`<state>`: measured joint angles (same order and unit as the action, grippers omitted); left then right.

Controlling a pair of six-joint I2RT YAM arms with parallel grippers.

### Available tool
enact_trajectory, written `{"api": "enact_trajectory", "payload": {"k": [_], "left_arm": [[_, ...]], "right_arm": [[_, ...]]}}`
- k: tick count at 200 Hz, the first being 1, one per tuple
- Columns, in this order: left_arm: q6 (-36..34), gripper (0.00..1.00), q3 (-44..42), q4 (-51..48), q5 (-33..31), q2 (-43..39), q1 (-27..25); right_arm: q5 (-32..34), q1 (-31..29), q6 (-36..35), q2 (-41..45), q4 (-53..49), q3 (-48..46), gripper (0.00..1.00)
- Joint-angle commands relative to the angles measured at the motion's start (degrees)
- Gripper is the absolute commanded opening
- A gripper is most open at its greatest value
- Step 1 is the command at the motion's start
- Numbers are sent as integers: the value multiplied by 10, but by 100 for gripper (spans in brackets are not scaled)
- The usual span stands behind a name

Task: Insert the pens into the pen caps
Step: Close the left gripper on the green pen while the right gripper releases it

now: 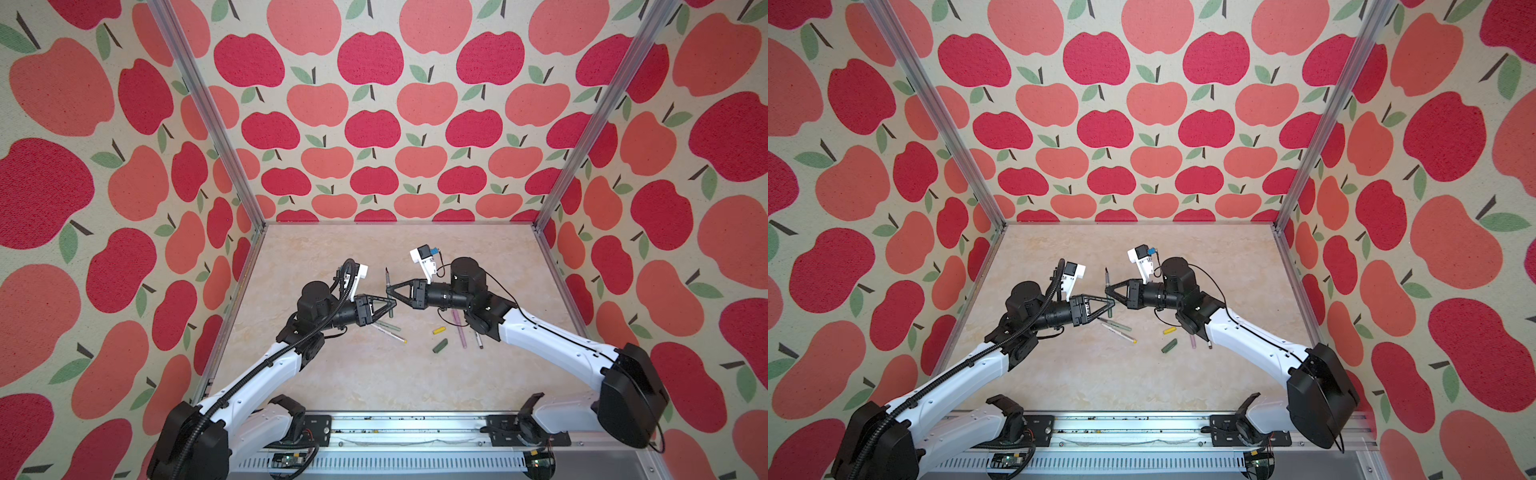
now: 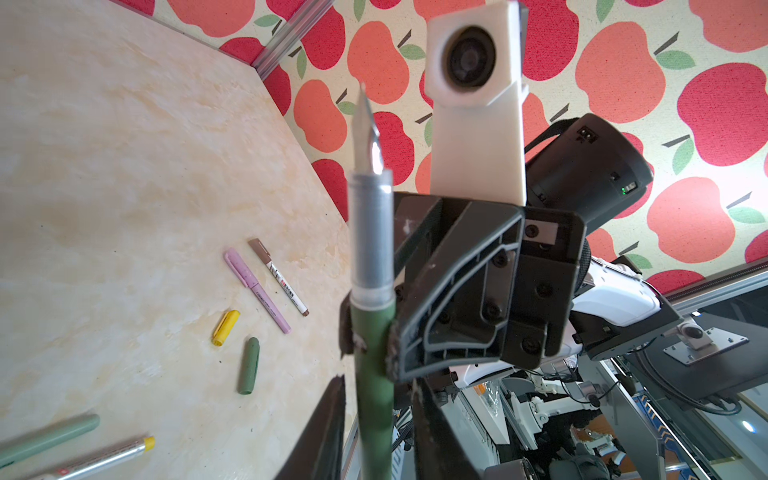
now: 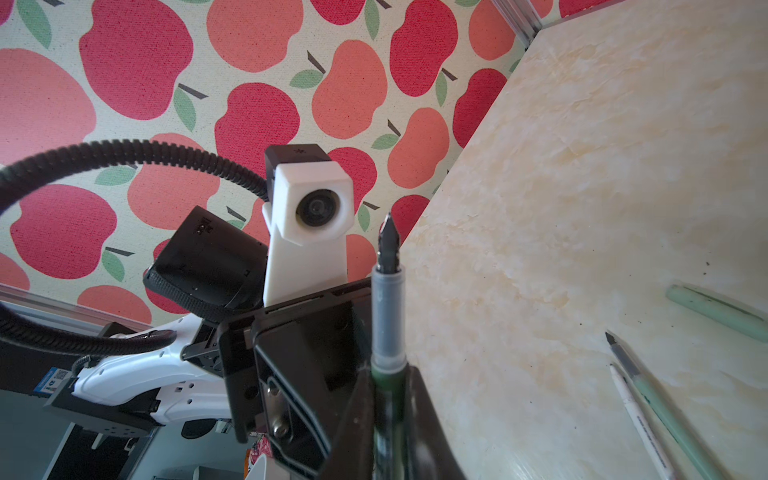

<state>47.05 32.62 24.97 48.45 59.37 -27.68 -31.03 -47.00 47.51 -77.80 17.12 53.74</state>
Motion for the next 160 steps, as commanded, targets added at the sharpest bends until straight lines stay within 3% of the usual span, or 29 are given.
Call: {"api": "enact_trajectory", "payload": {"k": [1, 93, 105, 125, 139, 160], "left_arm": [[-5, 29, 0, 17, -6, 4, -4], [-20, 0, 3, -7, -12, 5, -3], [-29, 0, 5, -20, -13, 2, -3], [-48, 0, 10, -57, -22, -3, 0], [-68, 0, 18, -94, -29, -9, 3], [-96, 0, 28, -154, -38, -16, 10]], "right_arm": [[-9, -5, 6, 1, 17, -5, 0], [-5, -5, -19, 9, -11, 6, 0], [1, -4, -35, 18, -35, 11, 8], [20, 0, -67, 43, -90, 23, 12], [40, 3, -89, 67, -135, 27, 26], [93, 8, -112, 109, -217, 21, 31]]}}
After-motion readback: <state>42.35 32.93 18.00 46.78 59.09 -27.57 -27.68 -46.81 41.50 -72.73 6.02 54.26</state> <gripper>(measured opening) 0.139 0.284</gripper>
